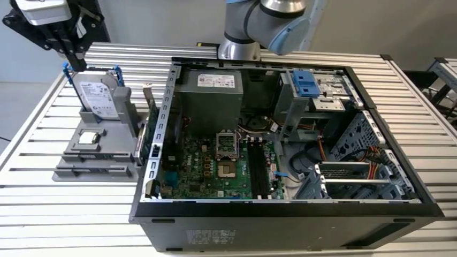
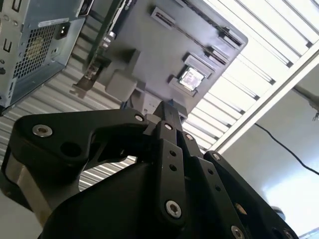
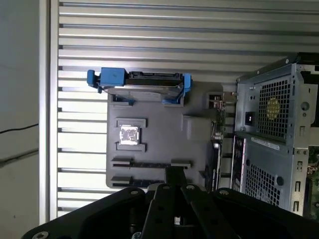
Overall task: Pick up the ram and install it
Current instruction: 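Reach for the ram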
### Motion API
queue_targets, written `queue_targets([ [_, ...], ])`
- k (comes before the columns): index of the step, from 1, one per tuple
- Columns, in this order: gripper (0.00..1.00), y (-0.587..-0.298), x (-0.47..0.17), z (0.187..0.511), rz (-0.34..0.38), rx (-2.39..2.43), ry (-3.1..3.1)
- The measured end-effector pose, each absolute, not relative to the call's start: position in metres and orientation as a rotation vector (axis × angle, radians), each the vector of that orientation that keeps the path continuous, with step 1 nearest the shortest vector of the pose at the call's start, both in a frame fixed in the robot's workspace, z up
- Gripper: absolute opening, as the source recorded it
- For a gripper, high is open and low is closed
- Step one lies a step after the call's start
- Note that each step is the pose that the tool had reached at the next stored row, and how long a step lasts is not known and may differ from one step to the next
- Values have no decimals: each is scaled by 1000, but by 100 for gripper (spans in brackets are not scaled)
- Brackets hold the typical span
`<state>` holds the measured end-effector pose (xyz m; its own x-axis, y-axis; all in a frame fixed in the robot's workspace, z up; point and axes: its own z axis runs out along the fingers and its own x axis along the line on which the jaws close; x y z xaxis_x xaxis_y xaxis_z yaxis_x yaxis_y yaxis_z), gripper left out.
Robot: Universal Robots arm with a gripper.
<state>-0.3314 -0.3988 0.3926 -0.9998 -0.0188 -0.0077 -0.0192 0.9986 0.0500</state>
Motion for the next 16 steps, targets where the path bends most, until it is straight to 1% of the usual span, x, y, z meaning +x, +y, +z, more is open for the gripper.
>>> queue_targets([
  [9, 0, -399, -341, 393, 78, -30, 3133],
  [16, 0, -419, -341, 392, 79, -30, 3133],
])
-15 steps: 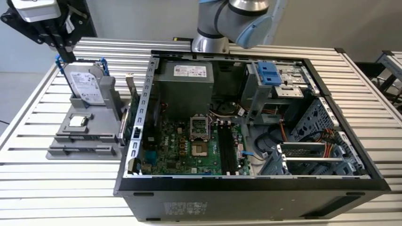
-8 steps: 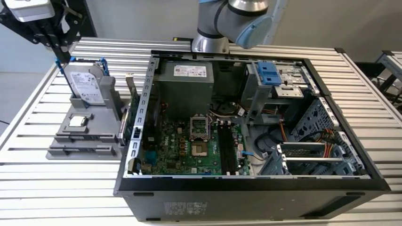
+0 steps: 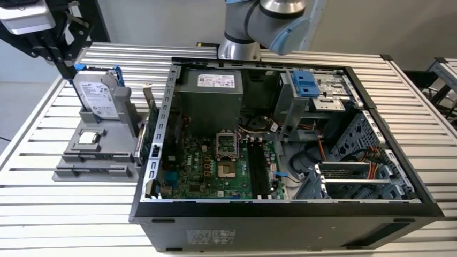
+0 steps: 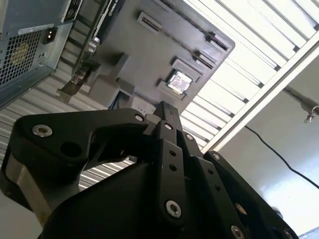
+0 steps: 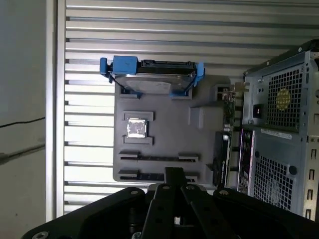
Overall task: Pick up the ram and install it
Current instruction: 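Reach for the ram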
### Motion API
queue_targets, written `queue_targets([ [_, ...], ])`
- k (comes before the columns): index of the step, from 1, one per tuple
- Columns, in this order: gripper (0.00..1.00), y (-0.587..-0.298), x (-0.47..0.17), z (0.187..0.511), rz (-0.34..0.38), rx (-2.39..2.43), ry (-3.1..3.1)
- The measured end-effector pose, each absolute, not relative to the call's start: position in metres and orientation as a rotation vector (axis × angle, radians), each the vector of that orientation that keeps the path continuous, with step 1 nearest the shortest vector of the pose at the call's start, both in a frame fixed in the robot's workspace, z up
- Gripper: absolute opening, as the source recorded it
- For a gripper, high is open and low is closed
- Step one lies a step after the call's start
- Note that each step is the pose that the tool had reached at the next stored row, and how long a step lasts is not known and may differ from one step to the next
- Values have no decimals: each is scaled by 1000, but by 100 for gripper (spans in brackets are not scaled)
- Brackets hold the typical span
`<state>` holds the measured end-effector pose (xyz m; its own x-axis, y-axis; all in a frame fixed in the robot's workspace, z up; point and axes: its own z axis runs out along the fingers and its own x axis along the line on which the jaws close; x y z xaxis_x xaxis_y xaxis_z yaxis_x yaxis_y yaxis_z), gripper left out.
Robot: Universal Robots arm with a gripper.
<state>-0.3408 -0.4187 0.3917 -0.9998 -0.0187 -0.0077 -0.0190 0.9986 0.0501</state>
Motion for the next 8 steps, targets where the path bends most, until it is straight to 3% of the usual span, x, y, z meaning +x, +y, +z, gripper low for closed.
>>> queue_targets([
  [8, 0, -440, -343, 390, 79, -23, 3133],
])
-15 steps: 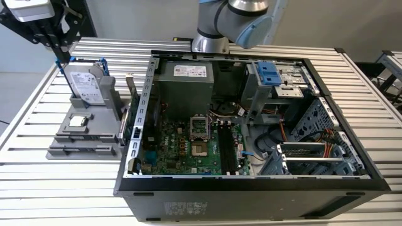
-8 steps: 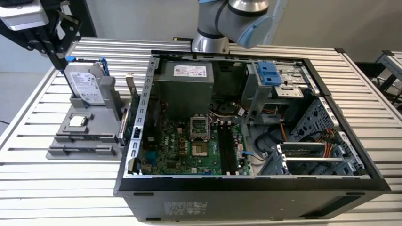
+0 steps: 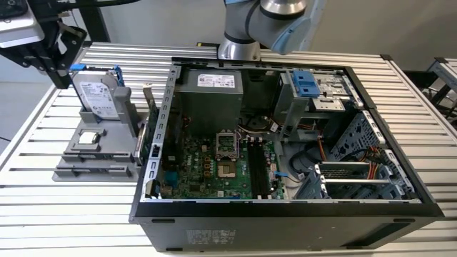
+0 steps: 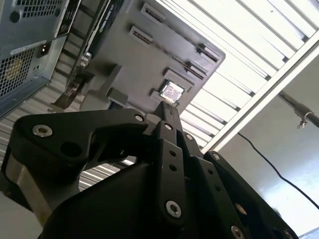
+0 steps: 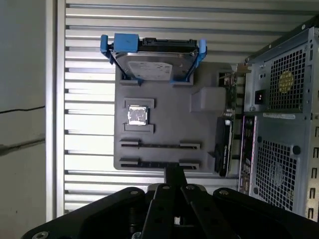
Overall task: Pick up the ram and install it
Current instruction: 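Reach for the ram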
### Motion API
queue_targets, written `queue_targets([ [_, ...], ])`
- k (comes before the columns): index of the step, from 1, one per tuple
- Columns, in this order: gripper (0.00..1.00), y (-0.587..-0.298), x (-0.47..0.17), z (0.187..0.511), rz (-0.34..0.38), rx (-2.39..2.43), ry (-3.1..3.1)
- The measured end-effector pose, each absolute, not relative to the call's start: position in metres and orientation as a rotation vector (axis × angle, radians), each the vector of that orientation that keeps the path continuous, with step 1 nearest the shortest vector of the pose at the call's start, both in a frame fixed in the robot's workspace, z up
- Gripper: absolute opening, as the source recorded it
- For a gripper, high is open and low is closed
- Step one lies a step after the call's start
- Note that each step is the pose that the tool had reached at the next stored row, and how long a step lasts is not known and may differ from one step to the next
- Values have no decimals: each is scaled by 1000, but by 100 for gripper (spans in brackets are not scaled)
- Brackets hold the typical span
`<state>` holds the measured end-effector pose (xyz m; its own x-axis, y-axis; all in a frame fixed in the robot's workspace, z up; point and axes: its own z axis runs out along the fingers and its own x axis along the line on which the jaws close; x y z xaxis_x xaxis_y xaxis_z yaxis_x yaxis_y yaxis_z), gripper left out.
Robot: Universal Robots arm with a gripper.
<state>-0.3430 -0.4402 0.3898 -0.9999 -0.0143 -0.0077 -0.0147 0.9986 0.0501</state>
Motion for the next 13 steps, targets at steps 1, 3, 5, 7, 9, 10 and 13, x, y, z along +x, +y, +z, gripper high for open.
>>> queue_targets([
  [1, 0, -442, -343, 389, 79, -21, 3133],
  [3, 0, -446, -344, 389, 79, -18, 3133],
  [5, 0, -447, -348, 388, 79, -16, 3133],
  [7, 0, -448, -352, 388, 79, -15, 3133],
  [9, 0, -448, -355, 388, 78, -14, 3133],
  [10, 0, -448, -356, 388, 79, -13, 3133],
  [13, 0, -449, -356, 388, 79, -13, 3133],
])
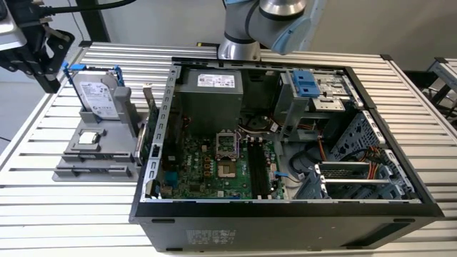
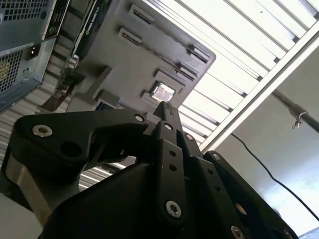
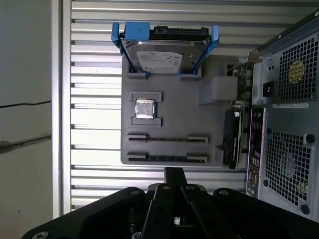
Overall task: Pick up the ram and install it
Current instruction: 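Reach for the ram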
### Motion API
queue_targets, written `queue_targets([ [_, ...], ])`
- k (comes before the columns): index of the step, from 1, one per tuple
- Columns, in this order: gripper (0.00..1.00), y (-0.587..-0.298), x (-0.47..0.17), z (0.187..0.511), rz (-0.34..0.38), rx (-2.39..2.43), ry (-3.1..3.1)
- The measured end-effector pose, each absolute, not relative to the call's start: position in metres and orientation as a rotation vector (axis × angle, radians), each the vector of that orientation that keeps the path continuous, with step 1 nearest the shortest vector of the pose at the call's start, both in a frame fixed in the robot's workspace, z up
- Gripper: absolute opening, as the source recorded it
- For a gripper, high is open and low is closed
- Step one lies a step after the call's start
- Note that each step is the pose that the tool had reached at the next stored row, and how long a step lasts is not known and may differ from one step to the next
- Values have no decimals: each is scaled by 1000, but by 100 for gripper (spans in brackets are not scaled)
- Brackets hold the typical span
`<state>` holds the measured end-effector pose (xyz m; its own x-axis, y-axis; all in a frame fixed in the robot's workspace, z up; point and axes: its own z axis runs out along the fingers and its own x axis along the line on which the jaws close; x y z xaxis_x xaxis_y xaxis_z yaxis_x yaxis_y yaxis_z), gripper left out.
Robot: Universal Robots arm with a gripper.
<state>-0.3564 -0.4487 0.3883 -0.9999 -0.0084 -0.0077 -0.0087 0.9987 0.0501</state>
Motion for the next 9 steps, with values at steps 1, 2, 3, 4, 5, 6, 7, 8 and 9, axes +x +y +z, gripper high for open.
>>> queue_targets([
  [1, 0, -449, -357, 388, 78, -13, 3133],
  [2, 0, -449, -357, 388, 79, -13, 3133],
  [3, 0, -449, -357, 388, 79, -13, 3133],
  [4, 0, -449, -357, 388, 79, -13, 3133],
  [5, 0, -450, -357, 388, 79, -13, 3133],
  [6, 0, -450, -358, 388, 79, -13, 3133],
  [7, 0, -450, -358, 388, 79, -13, 3133],
  [8, 0, -450, -358, 388, 79, -13, 3133],
  [9, 0, -450, -358, 388, 79, -13, 3133],
])
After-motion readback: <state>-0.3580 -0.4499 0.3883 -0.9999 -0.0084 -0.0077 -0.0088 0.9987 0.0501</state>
